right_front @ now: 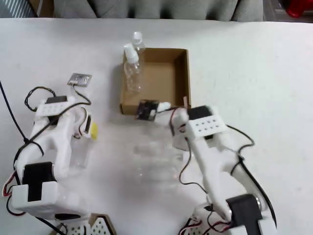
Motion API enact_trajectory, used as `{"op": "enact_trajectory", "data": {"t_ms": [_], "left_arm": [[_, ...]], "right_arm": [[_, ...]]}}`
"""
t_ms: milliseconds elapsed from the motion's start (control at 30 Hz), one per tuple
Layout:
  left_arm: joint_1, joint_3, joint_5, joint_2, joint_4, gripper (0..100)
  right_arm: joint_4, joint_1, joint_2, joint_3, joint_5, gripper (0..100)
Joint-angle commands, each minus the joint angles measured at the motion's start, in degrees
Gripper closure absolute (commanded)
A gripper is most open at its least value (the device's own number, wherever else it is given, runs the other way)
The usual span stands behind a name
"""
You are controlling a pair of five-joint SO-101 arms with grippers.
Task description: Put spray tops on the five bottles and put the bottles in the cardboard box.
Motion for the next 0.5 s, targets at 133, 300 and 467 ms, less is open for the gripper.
{"op": "enact_trajectory", "data": {"t_ms": [133,300,467], "left_arm": [[-0.13,-2.90,-0.53,-0.57,-1.41,98],[-0.13,-2.81,-0.53,-0.57,-1.41,98],[-0.13,-2.81,-0.53,-0.57,-1.41,98]], "right_arm": [[5.58,13.85,-8.31,-3.34,3.87,98.1],[4.26,26.95,-9.54,-3.43,3.78,98.1],[3.38,39.52,-9.54,-3.43,3.34,98.1]]}}
